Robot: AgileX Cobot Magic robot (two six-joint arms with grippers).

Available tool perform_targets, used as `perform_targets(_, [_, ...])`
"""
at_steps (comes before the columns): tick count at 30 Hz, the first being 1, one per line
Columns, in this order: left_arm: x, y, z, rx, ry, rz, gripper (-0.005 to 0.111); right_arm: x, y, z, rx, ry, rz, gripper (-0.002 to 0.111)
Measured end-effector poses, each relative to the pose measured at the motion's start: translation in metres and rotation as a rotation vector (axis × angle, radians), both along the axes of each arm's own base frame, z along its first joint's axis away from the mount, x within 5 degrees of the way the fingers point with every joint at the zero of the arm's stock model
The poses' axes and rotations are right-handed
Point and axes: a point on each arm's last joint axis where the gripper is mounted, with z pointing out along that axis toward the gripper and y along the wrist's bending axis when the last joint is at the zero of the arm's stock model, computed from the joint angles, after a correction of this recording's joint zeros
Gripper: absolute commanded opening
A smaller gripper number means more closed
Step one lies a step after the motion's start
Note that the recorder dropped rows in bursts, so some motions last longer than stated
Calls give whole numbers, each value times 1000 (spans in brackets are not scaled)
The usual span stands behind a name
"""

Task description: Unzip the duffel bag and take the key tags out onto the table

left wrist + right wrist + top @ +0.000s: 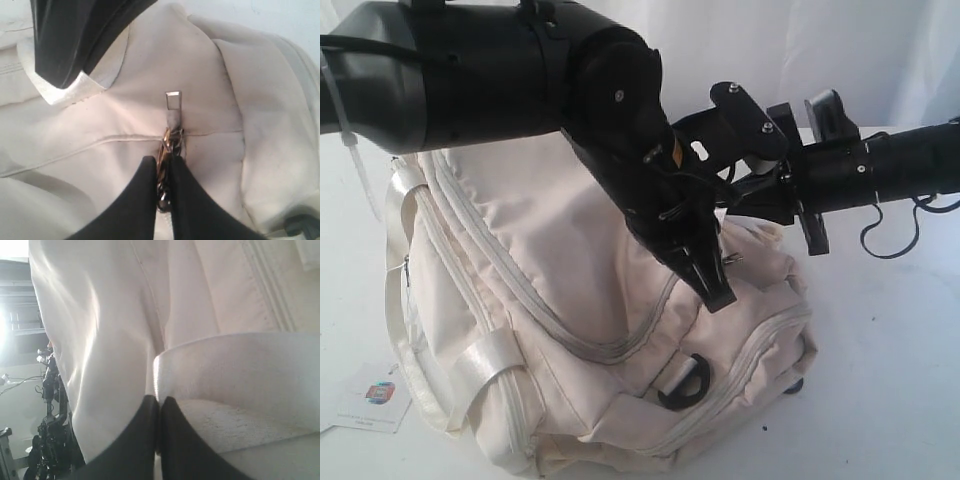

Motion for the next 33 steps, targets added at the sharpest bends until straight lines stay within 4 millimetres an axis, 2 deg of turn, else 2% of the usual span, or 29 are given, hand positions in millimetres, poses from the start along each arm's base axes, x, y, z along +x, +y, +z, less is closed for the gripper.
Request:
perform_targets(8, [0, 1, 0, 7, 4, 2, 0, 4, -21, 5, 19, -3, -39, 0])
perform_targets(15, [-4, 5, -1, 55, 40, 5, 0, 6, -30, 6, 27, -2, -55, 0])
perform_targets(21, [-7, 10, -3, 108, 79, 9, 0, 6, -32, 6, 28, -6, -59, 0])
perform_targets(33, [-18, 24, 17, 124, 102, 15, 0, 7, -32, 9, 35, -26, -49, 0])
